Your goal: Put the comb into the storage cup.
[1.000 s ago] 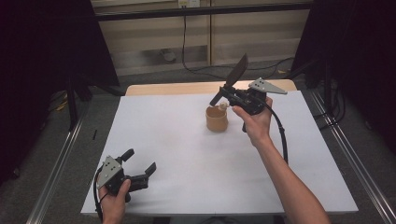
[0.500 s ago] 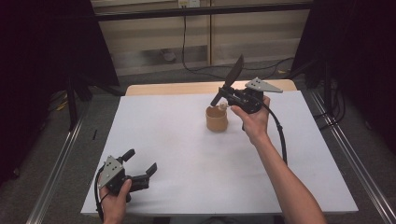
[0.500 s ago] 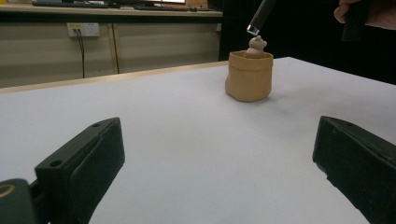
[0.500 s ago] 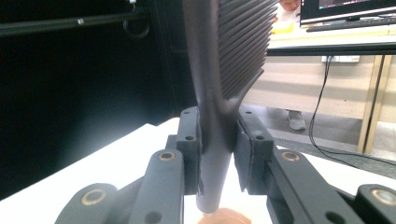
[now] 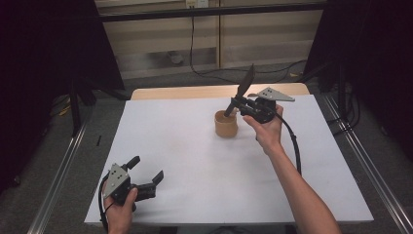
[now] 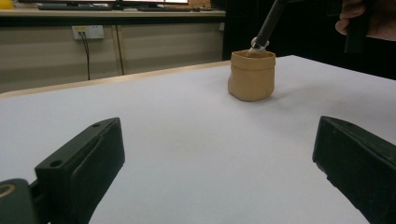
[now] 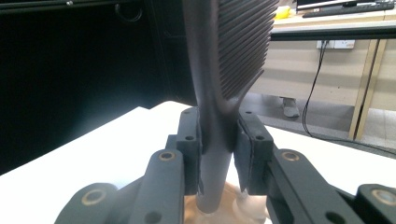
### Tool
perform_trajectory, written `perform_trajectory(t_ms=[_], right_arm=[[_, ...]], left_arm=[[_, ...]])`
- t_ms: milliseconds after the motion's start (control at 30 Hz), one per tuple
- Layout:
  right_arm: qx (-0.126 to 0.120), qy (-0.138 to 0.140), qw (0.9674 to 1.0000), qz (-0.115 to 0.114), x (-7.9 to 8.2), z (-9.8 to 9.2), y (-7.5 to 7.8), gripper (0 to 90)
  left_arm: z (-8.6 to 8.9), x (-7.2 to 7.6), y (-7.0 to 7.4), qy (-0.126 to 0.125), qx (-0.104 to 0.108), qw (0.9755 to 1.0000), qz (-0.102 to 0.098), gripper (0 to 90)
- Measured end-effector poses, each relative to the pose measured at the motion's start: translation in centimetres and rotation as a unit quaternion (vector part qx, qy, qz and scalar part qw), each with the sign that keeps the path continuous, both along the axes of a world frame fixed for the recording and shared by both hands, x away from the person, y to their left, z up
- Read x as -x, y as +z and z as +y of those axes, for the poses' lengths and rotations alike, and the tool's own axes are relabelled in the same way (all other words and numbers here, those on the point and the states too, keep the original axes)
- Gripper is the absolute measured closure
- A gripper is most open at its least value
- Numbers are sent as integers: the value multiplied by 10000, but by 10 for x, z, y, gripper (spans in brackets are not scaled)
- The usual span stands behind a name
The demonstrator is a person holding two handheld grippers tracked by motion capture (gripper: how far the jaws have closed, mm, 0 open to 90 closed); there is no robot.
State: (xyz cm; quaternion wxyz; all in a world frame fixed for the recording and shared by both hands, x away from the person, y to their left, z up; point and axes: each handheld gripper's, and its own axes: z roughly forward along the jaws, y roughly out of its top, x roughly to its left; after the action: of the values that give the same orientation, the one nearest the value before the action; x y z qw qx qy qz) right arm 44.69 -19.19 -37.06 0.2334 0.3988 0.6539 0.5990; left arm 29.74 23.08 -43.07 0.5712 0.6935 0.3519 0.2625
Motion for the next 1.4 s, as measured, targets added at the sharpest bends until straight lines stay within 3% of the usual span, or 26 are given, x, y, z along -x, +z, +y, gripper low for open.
perform_trajectory(t_ms=[200,1400], right_arm=[[2,-26,10000,36,1,-1,-7,731],[64,-85,9997,212,4,2,-36,731]], left_arm=[[0,0,0,-94,16,10000,-10,27],[1,0,1,-90,22,10000,-24,26]])
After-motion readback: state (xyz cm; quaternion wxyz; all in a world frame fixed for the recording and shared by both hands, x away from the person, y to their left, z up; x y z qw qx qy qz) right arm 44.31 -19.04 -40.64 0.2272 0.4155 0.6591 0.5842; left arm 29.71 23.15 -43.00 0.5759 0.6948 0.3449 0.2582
